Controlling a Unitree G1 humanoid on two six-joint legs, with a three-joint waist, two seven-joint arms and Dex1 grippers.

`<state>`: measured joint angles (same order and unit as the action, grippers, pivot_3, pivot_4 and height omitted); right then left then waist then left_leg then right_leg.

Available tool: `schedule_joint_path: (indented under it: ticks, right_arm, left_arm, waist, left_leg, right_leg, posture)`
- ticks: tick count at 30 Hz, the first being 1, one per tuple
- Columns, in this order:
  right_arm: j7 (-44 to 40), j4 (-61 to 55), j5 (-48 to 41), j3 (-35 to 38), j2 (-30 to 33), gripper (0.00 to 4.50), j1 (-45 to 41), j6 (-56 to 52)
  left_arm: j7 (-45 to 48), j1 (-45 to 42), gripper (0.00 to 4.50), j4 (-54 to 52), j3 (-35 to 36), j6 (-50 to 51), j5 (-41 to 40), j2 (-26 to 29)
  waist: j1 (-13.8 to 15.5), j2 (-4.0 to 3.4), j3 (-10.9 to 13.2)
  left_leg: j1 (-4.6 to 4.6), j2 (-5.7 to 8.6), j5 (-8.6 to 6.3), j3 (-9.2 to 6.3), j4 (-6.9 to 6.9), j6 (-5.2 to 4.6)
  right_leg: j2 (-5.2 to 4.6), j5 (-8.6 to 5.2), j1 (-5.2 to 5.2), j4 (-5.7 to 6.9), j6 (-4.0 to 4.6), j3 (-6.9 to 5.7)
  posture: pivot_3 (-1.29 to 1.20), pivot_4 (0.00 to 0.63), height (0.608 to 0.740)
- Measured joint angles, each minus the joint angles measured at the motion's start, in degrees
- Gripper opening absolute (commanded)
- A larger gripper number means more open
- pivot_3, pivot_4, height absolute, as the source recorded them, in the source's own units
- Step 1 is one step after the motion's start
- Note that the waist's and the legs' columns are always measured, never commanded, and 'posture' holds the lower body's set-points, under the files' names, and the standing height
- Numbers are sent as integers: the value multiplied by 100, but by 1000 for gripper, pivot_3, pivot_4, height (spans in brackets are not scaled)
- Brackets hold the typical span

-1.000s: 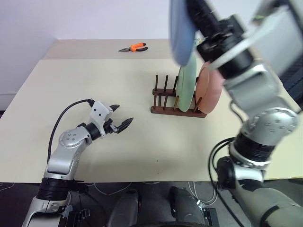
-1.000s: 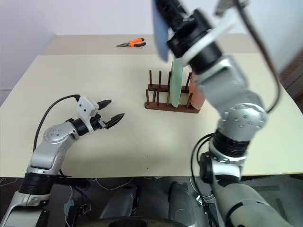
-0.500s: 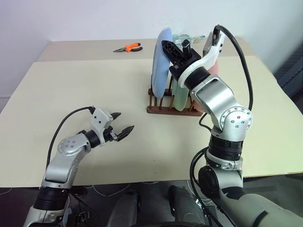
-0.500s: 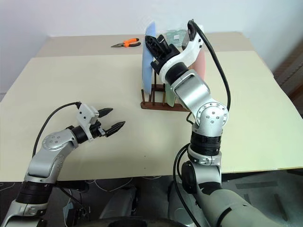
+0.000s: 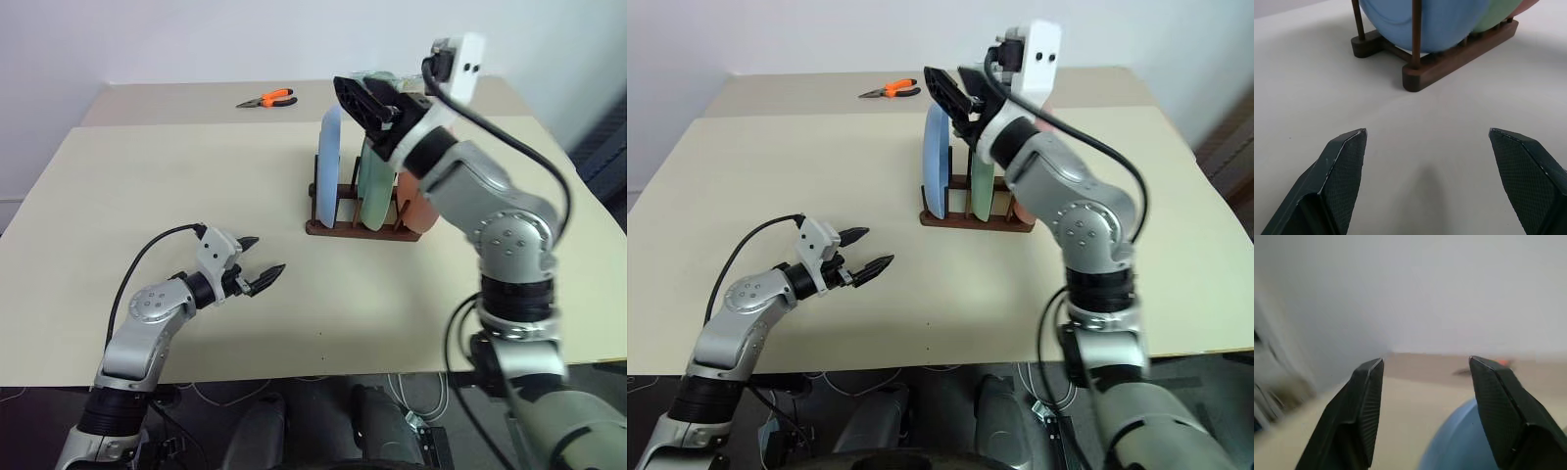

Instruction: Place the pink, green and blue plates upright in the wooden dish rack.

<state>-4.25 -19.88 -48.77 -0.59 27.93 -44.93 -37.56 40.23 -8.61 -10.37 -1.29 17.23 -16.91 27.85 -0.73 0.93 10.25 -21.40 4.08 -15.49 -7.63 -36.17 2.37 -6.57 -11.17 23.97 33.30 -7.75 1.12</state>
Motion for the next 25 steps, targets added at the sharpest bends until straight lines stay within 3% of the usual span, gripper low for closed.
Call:
schedule_joint_path:
  ticks: [3, 6, 10, 13, 17, 25]
  right_arm:
    - [-881, -544, 111, 477, 725, 2917, 851, 197]
    - [-1441, -574, 30, 1780, 1425, 2917, 2085, 199]
    - [-2081, -506, 316, 2912, 1754, 2917, 3604, 375]
    - [-2423, -301, 802, 2870, 1749, 2917, 4323, 606]
    - [-2721, 222, 1728, 2170, 1692, 2917, 4689, 1197]
    - [-3001, 1373, 2736, 1479, 1420, 2917, 4340, 2093]
  left_arm:
    - [-54, -23, 4113, 30, -5, -19, 29, -28]
    - [-165, -87, 4113, 244, 23, -208, 166, -62]
    - [-543, -294, 4113, 830, 86, -519, 411, -302]
    - [-727, -369, 4113, 1079, 102, -705, 524, -370]
    - [-774, -300, 4113, 1171, 224, -816, 523, -346]
    - [-779, 149, 4113, 998, 257, -881, 524, -279]
  waist:
    - [18, 6, -2]
    - [101, 7, -1]
    - [132, 5, -3]
    - [99, 2, -5]
    - [96, 2, -5]
    - [131, 0, -4]
  left_leg:
    - [1, 0, -1, -2, -5, -1]
    - [2, 5, -2, 5, -10, -4]
    - [13, -2, -3, 11, -6, -5]
    - [15, -3, -3, 18, -8, -5]
    - [16, -3, -3, 18, -8, -4]
    - [14, 1, -3, 17, -11, -4]
  right_leg:
    - [-4, -2, -15, -13, -2, -3]
    - [-13, -12, -25, -22, 13, -1]
    - [-10, -15, -29, -17, 5, -2]
    - [-10, -17, -29, -15, 0, 3]
    - [-10, -18, -28, -16, 0, 2]
    - [-15, -13, -29, -17, 8, 3]
  posture:
    - [0, 150, 740]
    - [0, 150, 740]
    - [0, 150, 740]
    - [0, 150, 740]
    - [0, 150, 740]
    - [0, 150, 740]
